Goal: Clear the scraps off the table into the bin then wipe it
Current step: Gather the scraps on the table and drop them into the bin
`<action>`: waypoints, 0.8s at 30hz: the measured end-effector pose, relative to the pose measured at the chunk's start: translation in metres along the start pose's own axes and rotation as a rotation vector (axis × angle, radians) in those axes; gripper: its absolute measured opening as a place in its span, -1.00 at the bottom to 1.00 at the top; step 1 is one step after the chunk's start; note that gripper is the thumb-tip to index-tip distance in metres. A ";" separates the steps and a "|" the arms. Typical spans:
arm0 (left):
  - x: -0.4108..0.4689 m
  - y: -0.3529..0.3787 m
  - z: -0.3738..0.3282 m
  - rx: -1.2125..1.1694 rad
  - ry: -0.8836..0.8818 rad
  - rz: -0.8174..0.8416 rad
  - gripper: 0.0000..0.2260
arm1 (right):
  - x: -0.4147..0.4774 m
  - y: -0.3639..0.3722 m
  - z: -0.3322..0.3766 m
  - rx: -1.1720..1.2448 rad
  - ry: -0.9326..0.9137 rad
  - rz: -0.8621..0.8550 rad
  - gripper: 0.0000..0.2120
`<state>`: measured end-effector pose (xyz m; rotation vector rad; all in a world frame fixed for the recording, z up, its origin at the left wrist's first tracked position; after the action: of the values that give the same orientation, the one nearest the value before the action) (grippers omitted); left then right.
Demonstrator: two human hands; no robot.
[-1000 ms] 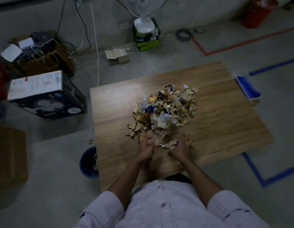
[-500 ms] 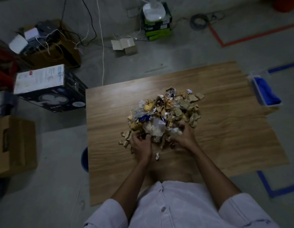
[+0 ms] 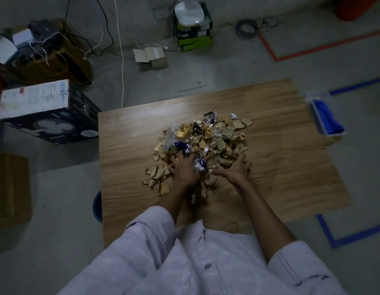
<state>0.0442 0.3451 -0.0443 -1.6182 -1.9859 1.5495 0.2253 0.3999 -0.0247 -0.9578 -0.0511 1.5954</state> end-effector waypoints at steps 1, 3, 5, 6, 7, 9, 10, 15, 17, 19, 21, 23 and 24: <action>-0.001 0.000 0.003 0.056 0.042 0.013 -0.33 | -0.002 0.001 -0.001 -0.012 -0.006 0.006 0.07; 0.000 -0.004 0.011 0.162 0.146 0.033 -0.35 | -0.004 0.001 -0.001 -0.039 -0.031 0.000 0.12; 0.001 -0.006 0.020 0.222 0.225 0.028 -0.39 | -0.004 0.001 -0.004 -0.064 -0.043 0.013 0.19; -0.001 -0.008 0.023 0.226 0.233 0.023 -0.41 | -0.005 0.002 -0.004 -0.073 -0.042 0.030 0.24; -0.002 -0.009 0.027 0.215 0.221 0.029 -0.41 | -0.006 0.005 -0.003 -0.081 -0.042 0.050 0.28; -0.001 -0.008 0.031 0.192 0.196 0.050 -0.40 | -0.006 0.010 -0.004 -0.093 -0.047 0.074 0.32; 0.000 -0.007 0.032 0.180 0.194 0.053 -0.40 | -0.006 0.013 -0.003 -0.101 -0.050 0.080 0.33; 0.008 -0.010 0.034 0.072 0.160 0.020 -0.40 | -0.009 0.025 0.009 -0.163 -0.139 0.119 0.22; 0.009 -0.010 0.034 0.048 0.157 -0.005 -0.39 | -0.009 0.032 0.015 -0.164 -0.186 0.159 0.22; 0.013 -0.009 0.037 0.029 0.157 -0.027 -0.39 | -0.008 0.040 0.020 -0.161 -0.218 0.182 0.22; 0.017 -0.006 0.041 0.010 0.162 -0.034 -0.43 | -0.004 0.049 0.020 -0.183 -0.229 0.184 0.21; 0.021 -0.004 0.044 -0.006 0.168 -0.042 -0.45 | -0.001 0.055 0.022 -0.195 -0.249 0.175 0.18; 0.023 -0.003 0.046 -0.018 0.172 -0.053 -0.46 | 0.001 0.058 0.022 -0.194 -0.270 0.168 0.15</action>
<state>0.0024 0.3359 -0.0734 -1.6311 -1.9412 1.3287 0.1660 0.3943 -0.0406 -0.9062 -0.3250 1.8939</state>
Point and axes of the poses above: each hand's wrist, its own x-axis towards the middle knuckle, its own y-axis out of the palm, z = x × y, the point moved 4 cm from there along x, towards the middle knuckle, and after that the axes turned 5 degrees about -z, right-handed, at the moved point
